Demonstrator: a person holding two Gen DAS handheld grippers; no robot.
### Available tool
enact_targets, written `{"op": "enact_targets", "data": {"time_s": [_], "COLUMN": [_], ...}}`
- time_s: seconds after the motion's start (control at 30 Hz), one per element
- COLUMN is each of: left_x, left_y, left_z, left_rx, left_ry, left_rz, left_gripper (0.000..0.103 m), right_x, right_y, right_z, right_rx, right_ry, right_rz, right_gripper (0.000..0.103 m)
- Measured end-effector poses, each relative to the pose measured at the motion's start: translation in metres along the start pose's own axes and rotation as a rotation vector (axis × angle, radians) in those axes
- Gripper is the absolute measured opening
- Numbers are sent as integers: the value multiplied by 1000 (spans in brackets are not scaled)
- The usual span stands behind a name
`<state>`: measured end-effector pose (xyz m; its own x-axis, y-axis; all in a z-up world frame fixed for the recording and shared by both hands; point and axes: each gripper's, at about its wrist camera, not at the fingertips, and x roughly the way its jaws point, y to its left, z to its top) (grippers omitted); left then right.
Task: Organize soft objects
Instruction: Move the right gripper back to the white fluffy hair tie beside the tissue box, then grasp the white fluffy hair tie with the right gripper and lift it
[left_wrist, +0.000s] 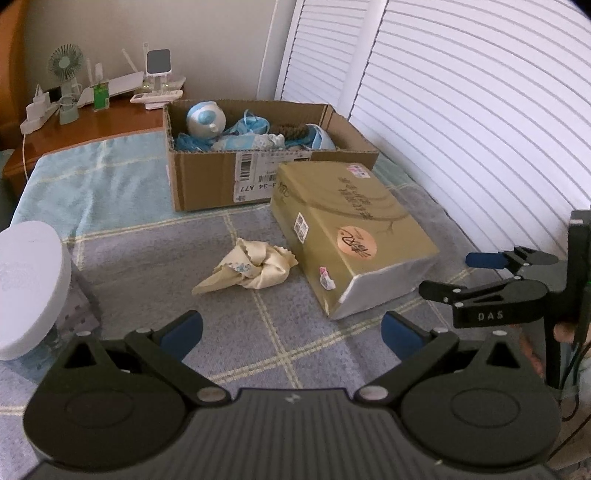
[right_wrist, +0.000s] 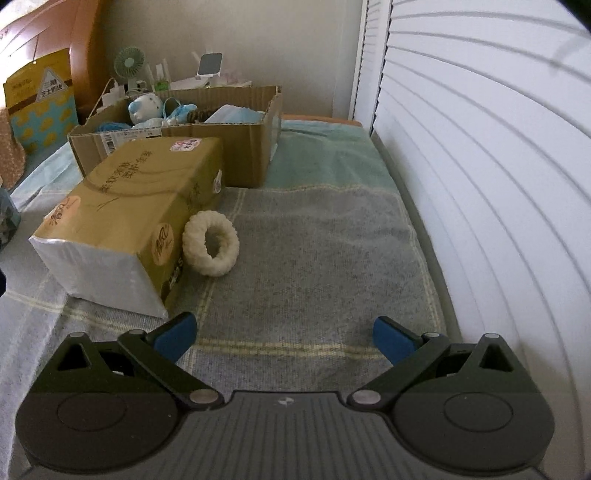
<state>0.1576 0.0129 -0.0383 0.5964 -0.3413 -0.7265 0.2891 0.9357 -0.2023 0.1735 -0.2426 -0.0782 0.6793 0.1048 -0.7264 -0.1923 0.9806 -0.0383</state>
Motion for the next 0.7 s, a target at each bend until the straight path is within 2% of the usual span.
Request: {"op": "enact_targets", "data": {"time_s": [0.13,0.3,0.47,0.7], "left_x": [4,6,9,15], "left_y": [2,4,5,8], "left_z": [2,3,3,5], "left_rx": [-9,-12,-12,-17], "left_ry": [2,5,10,22], "left_rz": [6,8,1,-7], "left_gripper": [102,102,102,102], "right_x": [-3,-1,2,7], "right_y": [-1,0,5,7], "right_z": [-7,2,10,22], "right_rx": [-3,4,-73,-133], "right_ry": [-35,11,-12,-34], "right_rz": [3,-7,-39,-4], "right_gripper": [103,103,103,103]}}
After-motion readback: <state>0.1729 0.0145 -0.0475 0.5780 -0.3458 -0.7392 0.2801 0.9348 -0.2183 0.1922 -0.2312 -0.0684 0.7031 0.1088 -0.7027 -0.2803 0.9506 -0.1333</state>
